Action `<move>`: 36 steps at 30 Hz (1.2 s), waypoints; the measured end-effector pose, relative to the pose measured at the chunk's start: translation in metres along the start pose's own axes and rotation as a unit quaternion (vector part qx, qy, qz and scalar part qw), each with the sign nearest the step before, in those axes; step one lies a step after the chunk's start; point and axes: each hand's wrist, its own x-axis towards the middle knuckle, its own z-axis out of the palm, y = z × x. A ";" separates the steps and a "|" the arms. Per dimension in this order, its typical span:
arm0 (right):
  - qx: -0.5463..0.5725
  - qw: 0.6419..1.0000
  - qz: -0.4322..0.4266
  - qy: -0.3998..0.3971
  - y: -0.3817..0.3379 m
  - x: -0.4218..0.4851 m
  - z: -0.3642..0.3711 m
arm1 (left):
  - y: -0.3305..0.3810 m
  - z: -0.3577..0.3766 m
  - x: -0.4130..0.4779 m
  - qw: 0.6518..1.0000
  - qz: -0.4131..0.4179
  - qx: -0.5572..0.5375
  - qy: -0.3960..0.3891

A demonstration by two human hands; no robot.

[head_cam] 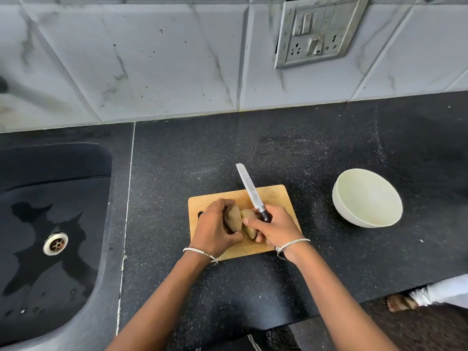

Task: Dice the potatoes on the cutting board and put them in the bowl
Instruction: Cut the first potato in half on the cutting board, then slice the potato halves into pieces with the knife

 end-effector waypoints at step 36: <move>-0.340 0.929 -0.073 0.127 0.038 -0.066 0.016 | 0.007 0.010 0.004 0.988 0.075 0.132 0.011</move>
